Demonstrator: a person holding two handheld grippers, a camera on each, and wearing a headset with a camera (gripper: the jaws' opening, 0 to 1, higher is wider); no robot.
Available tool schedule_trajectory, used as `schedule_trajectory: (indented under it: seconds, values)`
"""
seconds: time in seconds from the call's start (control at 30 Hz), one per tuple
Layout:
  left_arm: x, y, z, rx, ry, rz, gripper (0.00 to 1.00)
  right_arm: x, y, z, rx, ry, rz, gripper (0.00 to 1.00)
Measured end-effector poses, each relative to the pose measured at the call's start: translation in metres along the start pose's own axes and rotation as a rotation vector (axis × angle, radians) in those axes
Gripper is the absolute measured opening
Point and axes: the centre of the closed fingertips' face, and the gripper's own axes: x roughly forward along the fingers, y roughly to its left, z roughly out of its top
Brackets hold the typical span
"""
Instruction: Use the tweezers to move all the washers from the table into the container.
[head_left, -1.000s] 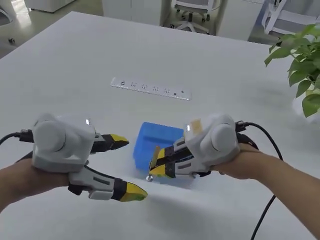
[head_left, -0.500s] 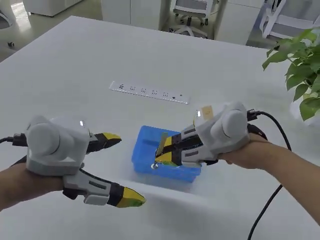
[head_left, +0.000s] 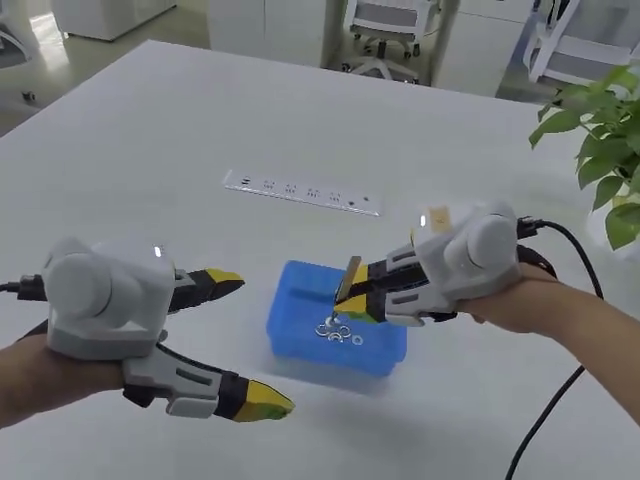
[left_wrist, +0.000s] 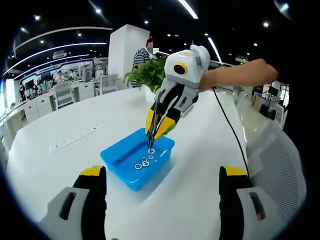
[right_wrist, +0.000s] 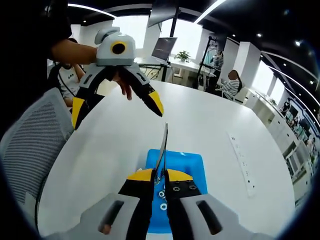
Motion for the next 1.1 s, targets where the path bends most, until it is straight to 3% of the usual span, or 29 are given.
schedule_trajectory:
  seconds: [0.53, 1.1]
  values:
    - [0.002, 0.005, 0.003, 0.000, -0.006, -0.001, 0.99, 0.008, -0.008, -0.032, 0.032, 0.042, -0.003, 0.09]
    - [0.020, 0.015, 0.013, 0.026, -0.005, -0.025, 0.94, 0.020, -0.003, -0.058, 0.066, 0.077, 0.040, 0.09]
